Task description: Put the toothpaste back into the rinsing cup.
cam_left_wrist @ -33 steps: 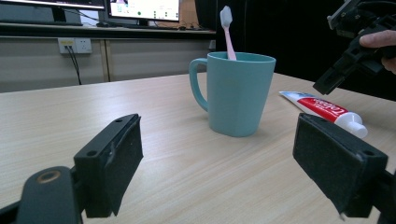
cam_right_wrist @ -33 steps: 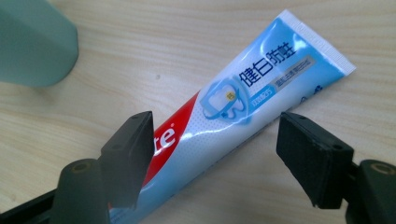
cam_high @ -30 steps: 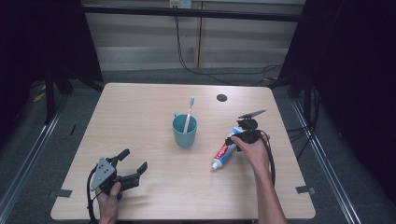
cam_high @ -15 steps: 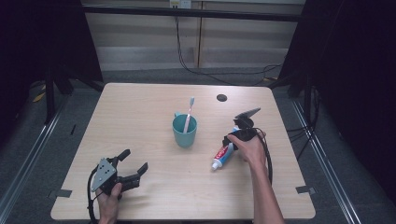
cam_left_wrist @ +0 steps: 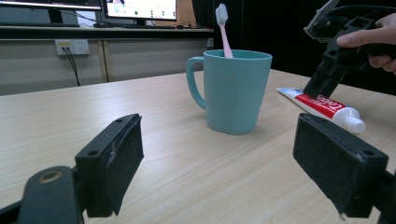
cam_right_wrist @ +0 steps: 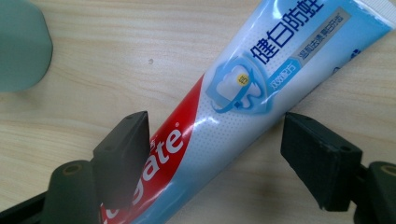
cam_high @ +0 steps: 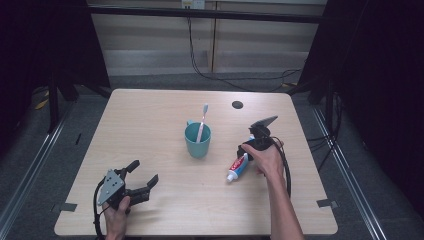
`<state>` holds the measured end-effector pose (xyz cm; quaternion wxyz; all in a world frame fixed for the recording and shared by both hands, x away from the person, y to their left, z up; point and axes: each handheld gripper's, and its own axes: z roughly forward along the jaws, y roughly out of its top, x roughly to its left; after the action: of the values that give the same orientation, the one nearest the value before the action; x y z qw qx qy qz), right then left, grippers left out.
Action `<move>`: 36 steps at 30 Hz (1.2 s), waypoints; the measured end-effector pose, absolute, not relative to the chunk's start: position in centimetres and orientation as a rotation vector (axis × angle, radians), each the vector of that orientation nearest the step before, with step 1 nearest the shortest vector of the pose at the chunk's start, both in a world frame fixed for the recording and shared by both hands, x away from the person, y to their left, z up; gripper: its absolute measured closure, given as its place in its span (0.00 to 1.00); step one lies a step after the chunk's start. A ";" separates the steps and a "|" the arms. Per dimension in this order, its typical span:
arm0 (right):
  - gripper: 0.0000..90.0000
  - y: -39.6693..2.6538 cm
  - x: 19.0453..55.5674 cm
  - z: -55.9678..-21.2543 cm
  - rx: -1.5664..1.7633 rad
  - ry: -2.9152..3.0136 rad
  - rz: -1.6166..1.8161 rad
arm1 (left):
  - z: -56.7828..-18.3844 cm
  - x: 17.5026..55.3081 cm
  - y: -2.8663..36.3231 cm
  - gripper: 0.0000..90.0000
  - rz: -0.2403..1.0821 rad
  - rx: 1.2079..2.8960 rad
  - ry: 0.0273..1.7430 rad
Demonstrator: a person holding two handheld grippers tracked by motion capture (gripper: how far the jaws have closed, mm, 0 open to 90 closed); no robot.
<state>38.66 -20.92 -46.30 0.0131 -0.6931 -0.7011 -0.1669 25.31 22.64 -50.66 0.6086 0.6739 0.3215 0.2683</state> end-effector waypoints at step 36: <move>0.64 -19.7 38.3 -46.9 -1.906 -2.465 -0.309 | -50.7 25.2 22.7 0.18 0.604 1.555 0.740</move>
<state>38.30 -19.75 -46.91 0.0051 -0.6087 -0.7872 -0.0988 25.19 22.67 -50.68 0.6118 0.6741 0.3208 0.2616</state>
